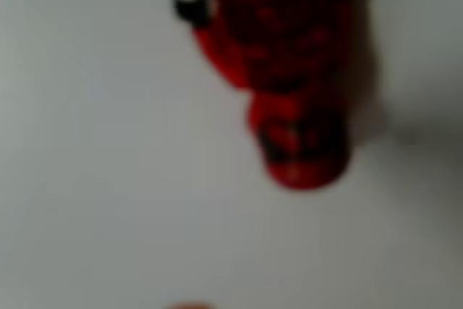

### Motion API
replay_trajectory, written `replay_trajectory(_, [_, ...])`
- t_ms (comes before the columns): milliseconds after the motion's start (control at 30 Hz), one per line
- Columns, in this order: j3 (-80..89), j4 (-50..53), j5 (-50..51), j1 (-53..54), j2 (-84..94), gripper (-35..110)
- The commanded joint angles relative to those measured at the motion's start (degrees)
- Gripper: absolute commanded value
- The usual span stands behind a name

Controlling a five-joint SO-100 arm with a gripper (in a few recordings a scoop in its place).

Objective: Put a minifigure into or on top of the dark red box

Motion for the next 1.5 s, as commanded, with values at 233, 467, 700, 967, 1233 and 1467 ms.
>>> replay_trajectory(233, [-5.45,-4.39,1.85,-1.85,-9.84,25])
replay_trajectory(467, [-6.86,-7.12,2.02,-2.11,-15.03,25])
replay_trajectory(700, [-8.79,-8.35,1.58,-2.29,-19.07,25])
replay_trajectory(967, [-8.96,-8.7,1.32,-2.02,-20.13,25])
replay_trajectory(1233, [-8.61,-9.49,0.62,-1.23,-21.36,24])
replay_trajectory(1467, [-6.94,-10.81,-0.09,-0.7,-21.09,23])
